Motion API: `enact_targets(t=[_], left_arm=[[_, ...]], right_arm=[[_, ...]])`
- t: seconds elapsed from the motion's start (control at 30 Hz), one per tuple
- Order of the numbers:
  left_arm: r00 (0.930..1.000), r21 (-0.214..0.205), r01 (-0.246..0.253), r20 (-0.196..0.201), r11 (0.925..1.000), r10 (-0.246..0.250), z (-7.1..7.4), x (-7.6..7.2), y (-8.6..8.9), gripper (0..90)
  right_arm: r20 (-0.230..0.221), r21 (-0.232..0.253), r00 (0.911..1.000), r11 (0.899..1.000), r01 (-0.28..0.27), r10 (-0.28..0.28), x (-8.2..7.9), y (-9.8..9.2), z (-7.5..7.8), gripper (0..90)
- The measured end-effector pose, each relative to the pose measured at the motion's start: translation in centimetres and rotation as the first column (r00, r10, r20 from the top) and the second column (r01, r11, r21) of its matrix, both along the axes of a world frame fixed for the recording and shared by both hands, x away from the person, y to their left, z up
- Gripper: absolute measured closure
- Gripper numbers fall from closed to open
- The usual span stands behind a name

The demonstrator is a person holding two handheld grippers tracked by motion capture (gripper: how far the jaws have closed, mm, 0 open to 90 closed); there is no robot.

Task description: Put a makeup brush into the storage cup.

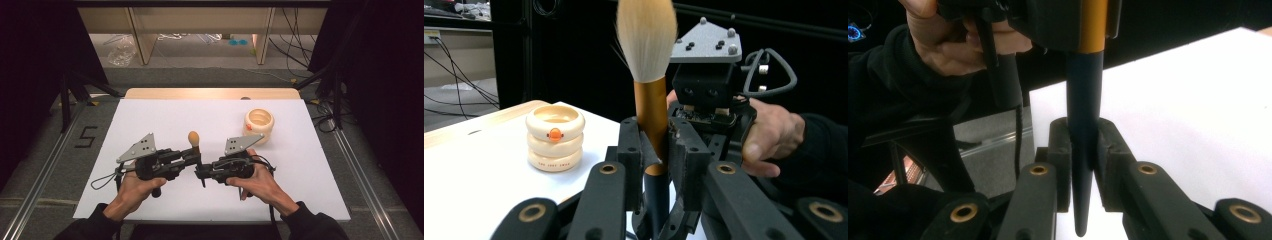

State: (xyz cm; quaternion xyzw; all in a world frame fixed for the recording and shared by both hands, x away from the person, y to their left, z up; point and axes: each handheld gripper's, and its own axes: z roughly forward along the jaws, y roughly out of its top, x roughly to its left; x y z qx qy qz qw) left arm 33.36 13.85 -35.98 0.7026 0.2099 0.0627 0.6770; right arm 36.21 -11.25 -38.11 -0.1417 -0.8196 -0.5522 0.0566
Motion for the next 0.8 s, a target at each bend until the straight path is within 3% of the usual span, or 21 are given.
enact_targets(t=[0.03,0.07,0.33,0.47,0.53,0.8], left_arm=[[0.9997,-0.007,-0.018,-0.016,0.9998,0.018,0.04,-0.14,-0.01,77.7],[1.0000,-0.001,-0.009,0.002,1.0000,0.009,0.10,-0.09,0.03,77.7],[0.9999,-0.009,-0.013,0.005,0.9999,0.013,0.23,-0.33,-0.05,78.3],[0.9999,-0.014,-0.017,0.001,0.9998,0.017,0.27,-0.32,0.00,78.3],[0.9996,-0.026,-0.026,-0.012,0.9993,0.026,0.27,-0.39,-0.01,78.3],[0.9998,-0.034,-0.018,-0.004,0.9993,0.018,0.27,-0.34,0.05,78.4]], right_arm=[[0.007,0.009,1.0000,1.000,0.000,0.000,0.00,0.04,-0.02,80.3],[0.010,0.013,0.9999,1.000,0.002,-0.002,0.01,0.02,0.00,80.2],[0.060,0.098,0.9981,0.995,0.005,-0.010,0.07,-0.12,0.44,79.1],[0.070,0.118,0.9973,0.993,0.012,-0.020,-0.01,-0.24,0.73,79.2],[0.053,0.126,0.9984,0.992,0.012,-0.019,-0.07,-0.26,0.73,79.2],[0.089,0.159,0.9956,0.987,0.015,-0.030,0.00,-0.24,0.75,79.3]])
